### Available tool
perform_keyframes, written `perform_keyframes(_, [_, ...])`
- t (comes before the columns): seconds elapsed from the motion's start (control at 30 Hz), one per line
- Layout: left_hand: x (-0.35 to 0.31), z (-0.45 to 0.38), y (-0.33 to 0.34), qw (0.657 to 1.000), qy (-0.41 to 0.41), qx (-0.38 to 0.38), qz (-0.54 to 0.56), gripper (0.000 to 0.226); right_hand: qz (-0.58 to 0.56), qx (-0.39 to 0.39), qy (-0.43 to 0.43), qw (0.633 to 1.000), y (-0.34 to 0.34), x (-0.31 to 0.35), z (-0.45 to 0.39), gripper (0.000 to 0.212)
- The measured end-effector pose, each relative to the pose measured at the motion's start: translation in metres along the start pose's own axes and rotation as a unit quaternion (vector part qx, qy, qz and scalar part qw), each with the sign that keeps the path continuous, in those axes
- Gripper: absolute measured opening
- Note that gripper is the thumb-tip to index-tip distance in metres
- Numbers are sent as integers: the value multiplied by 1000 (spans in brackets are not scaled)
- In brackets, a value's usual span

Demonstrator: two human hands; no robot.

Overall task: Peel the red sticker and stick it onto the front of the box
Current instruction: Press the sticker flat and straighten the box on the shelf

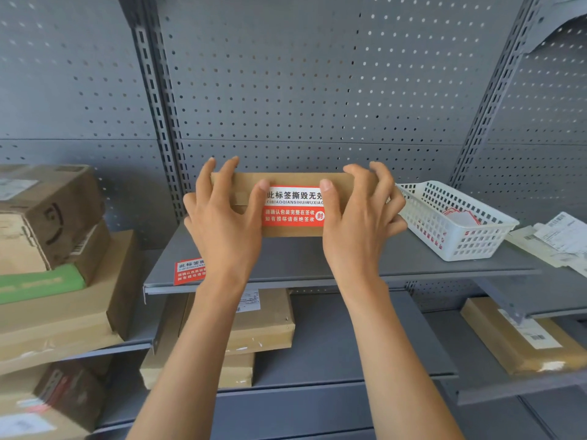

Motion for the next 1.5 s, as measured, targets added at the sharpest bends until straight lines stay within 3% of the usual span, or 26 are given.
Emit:
perform_keyframes(0.17, [0,-2,0,1000,5,14,-8,55,4,6,-16,1000,-3,-2,-1,37])
perform_keyframes(0.4, [-4,-1,1,998,14,49,-29,87,24,48,-50,997,-2,3,4,80])
perform_keyframes(0.67, [5,-4,-4,992,52,113,-9,66,-11,79,-88,993,-4,-7,0,58])
perform_keyframes(0.9, [3,-5,-3,989,64,133,-32,101,-8,122,-95,988,-3,0,5,104])
perform_keyframes(1.23, [17,-7,-3,979,74,187,-16,88,-84,151,-97,980,4,-15,0,84])
perform_keyframes(1.5, [36,-3,4,973,84,214,-20,89,-89,157,-109,978,15,-28,6,82])
Point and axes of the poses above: each hand's wrist, its own z-axis away from the middle knuckle, its own y-axis out of the palm, x = y × z, the point moved 6 cm from there along -z, towards the middle knuckle, and after that the axes turned 8 degrees about z, right-handed, at the moved point
